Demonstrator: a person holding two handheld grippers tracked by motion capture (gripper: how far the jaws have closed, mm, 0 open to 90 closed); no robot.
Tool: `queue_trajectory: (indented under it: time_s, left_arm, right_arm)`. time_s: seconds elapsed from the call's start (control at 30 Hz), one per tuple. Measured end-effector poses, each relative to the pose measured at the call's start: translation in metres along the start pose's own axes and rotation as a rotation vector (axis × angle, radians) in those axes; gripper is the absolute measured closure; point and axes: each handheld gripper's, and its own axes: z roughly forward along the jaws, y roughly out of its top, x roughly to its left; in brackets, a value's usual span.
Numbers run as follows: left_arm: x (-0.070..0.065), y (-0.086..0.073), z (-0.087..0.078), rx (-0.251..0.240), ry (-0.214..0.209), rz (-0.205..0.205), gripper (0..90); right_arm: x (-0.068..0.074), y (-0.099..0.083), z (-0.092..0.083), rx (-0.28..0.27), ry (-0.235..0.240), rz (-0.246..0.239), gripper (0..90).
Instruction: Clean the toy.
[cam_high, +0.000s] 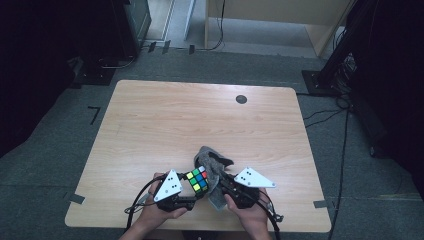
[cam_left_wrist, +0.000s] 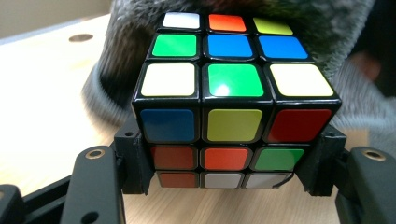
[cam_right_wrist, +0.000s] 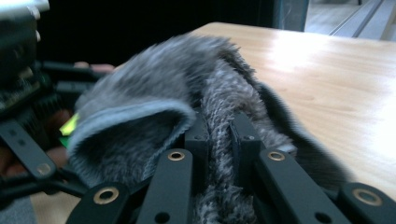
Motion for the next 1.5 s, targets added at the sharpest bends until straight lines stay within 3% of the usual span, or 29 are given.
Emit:
queue_trajectory:
  time_s: [0.13, 0.23, 0.43, 0.53, 0.6, 0.67, 0.87, 0.97, 1.03, 1.13, 1.23, 1.3, 1.37, 1.5]
  left_arm:
    - [0.001, 0.001, -0.003, -0.030, -0.009, -0.003, 34.4]
    - [0.001, 0.000, -0.002, -0.025, -0.018, -0.008, 34.4]
    - [-0.003, -0.001, 0.003, 0.003, -0.011, 0.012, 34.4]
    - [-0.002, -0.001, 0.001, -0.007, -0.014, 0.003, 34.3]
    - [0.002, 0.000, -0.002, -0.031, -0.037, -0.039, 34.3]
    - [0.005, 0.001, -0.003, -0.041, -0.052, -0.061, 34.4]
    - [0.001, -0.001, 0.001, -0.010, -0.041, -0.018, 34.4]
    - [0.002, -0.001, -0.001, -0.023, -0.044, -0.027, 34.3]
    - [0.004, 0.000, -0.004, -0.046, -0.060, -0.048, 34.4]
    - [0.004, 0.000, -0.003, -0.040, -0.056, -0.038, 34.4]
    - [0.002, -0.002, 0.002, -0.004, -0.045, -0.016, 34.3]
    - [-0.001, -0.003, 0.003, -0.005, -0.060, -0.015, 34.3]
    - [-0.002, -0.002, 0.002, -0.014, -0.057, -0.009, 34.4]
    - [0.002, 0.001, -0.004, -0.056, -0.071, -0.033, 34.3]
  right_arm:
    - [-0.003, -0.004, 0.006, 0.044, 0.010, 0.021, 81.6]
    - [-0.006, -0.005, 0.007, 0.070, 0.009, 0.026, 81.5]
    - [-0.002, 0.005, -0.005, -0.022, 0.030, 0.015, 81.5]
    - [-0.004, 0.001, -0.001, -0.009, 0.038, 0.036, 81.5]
    - [-0.006, -0.004, 0.004, 0.030, 0.027, 0.033, 81.4]
    - [-0.007, -0.006, 0.006, 0.034, 0.024, 0.027, 81.1]
    - [-0.001, 0.005, -0.005, -0.074, 0.048, -0.013, 80.5]
    - [-0.002, 0.003, -0.002, -0.066, 0.045, -0.010, 80.6]
    - [-0.003, -0.002, 0.003, -0.033, 0.032, -0.012, 80.9]
    - [-0.004, -0.005, 0.005, -0.011, 0.023, -0.022, 81.0]
    - [-0.001, 0.001, -0.001, -0.059, 0.030, -0.036, 81.0]
    - [0.001, 0.005, -0.006, -0.104, 0.038, -0.043, 80.9]
    - [0.001, 0.005, -0.006, -0.109, 0.043, -0.048, 80.8]
    - [-0.005, -0.004, 0.003, -0.044, 0.035, -0.034, 80.7]
